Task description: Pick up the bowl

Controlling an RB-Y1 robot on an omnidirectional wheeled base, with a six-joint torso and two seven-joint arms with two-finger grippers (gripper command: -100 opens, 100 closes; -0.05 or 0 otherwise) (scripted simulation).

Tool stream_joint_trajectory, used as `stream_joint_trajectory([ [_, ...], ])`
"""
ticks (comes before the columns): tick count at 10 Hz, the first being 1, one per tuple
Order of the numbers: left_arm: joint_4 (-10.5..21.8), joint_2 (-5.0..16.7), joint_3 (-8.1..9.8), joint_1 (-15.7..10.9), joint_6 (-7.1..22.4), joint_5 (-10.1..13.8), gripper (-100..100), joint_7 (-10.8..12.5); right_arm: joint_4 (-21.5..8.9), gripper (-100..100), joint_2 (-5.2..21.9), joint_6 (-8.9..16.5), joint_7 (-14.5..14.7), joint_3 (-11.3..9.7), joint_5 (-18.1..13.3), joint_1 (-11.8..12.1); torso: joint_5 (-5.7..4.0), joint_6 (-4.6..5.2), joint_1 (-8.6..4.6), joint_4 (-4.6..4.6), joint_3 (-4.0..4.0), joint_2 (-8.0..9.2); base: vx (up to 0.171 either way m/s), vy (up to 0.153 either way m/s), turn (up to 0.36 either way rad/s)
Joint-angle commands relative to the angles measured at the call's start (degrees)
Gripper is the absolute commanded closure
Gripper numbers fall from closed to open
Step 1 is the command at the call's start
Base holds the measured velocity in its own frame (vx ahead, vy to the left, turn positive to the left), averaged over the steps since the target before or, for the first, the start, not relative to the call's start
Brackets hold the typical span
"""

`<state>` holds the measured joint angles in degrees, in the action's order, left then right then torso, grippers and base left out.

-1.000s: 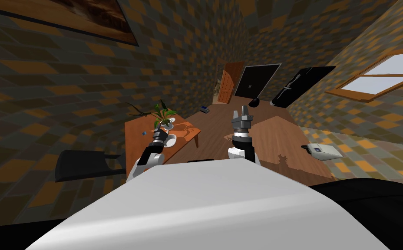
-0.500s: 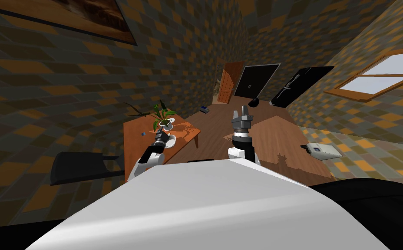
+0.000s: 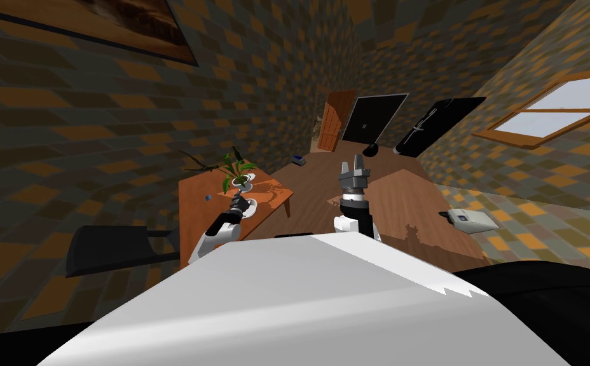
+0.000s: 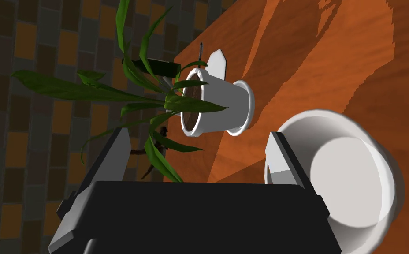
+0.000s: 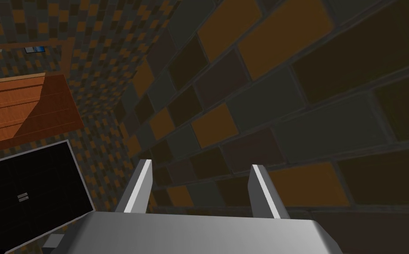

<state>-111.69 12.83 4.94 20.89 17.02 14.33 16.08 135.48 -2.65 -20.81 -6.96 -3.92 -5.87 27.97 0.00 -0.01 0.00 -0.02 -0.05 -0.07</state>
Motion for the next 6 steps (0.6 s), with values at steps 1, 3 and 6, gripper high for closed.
stream_joint_trajectory([
  [1,0.7,0.2,0.14,-0.4,2.1,0.4,-100,0.5,0.0,0,0.0,0.0,0.0,0.0,0.0,0.0,0.00,0.00,0.00,0.00,0.00,0.00,0.014,0.000,-0.008],
  [3,2.0,0.6,0.32,-0.9,4.9,1.1,-100,1.2,0.0,0,0.0,0.0,0.0,0.0,0.0,0.0,0.00,0.00,0.00,0.00,0.00,0.01,0.015,-0.002,-0.014],
  [6,4.6,1.6,0.69,-2.0,9.7,2.5,-100,2.6,0.0,0,0.0,0.0,0.0,0.0,0.0,0.0,-0.01,0.00,-0.01,0.01,0.01,0.03,0.014,-0.003,-0.013],
])
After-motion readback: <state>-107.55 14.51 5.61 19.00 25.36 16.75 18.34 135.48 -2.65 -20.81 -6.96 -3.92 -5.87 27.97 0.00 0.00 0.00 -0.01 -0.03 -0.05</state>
